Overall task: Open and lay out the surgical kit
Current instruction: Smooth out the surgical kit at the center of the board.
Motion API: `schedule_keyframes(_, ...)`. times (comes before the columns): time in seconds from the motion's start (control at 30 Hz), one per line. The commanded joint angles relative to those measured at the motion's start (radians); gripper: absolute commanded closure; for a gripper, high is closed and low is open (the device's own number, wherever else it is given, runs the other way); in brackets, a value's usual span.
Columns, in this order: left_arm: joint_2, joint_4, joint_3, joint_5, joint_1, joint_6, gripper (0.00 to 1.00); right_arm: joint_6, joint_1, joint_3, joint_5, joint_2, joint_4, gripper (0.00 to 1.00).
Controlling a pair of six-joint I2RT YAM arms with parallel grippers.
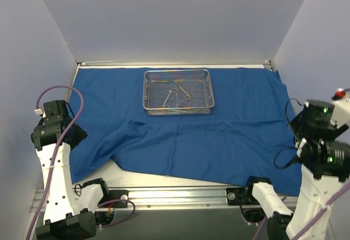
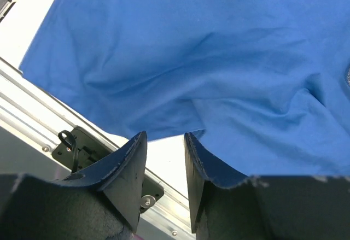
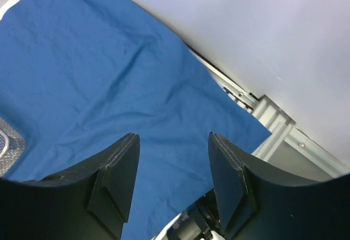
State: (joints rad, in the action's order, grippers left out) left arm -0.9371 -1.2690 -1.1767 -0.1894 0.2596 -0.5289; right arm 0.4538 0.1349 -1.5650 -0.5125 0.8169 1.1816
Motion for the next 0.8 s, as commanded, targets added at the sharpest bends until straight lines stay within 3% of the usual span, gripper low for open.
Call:
schedule_keyframes(0.0,-0.017,0.011,-0.015,0.013,0.003,0.029,0.58,-0.029,-0.011,-0.098,0.034,0.168,-0.017,0.47)
schedule_keyframes(0.13,-0.101,0.100,-0.102,0.114,0.015,0.055,0.60,-0.040,-0.011,-0.109,0.200,0.304,-0.170,0.53)
schedule_keyframes(0.17,-0.127,0.123,-0.138,0.164,0.018,0.061,0.65,-0.029,-0.009,-0.109,0.235,0.380,-0.198,0.55)
schedule_keyframes(0.27,-0.232,0.265,-0.185,0.317,0.017,0.078,0.75,0.009,-0.009,-0.112,0.362,0.532,-0.289,0.71)
schedule_keyframes(0.3,-0.290,0.307,-0.210,0.359,0.015,0.078,0.81,0.020,-0.011,-0.116,0.382,0.565,-0.331,0.83)
schedule_keyframes(0.4,-0.453,0.378,-0.305,0.405,-0.020,0.058,0.93,0.063,-0.009,-0.096,0.497,0.675,-0.459,0.94)
schedule_keyframes(0.5,-0.628,0.382,-0.412,0.470,-0.063,0.061,0.98,0.083,-0.012,-0.090,0.623,0.793,-0.554,1.00)
schedule_keyframes(0.77,-1.020,0.301,-0.683,0.510,-0.108,0.044,0.98,0.083,0.023,-0.158,0.775,1.139,-0.646,1.00)
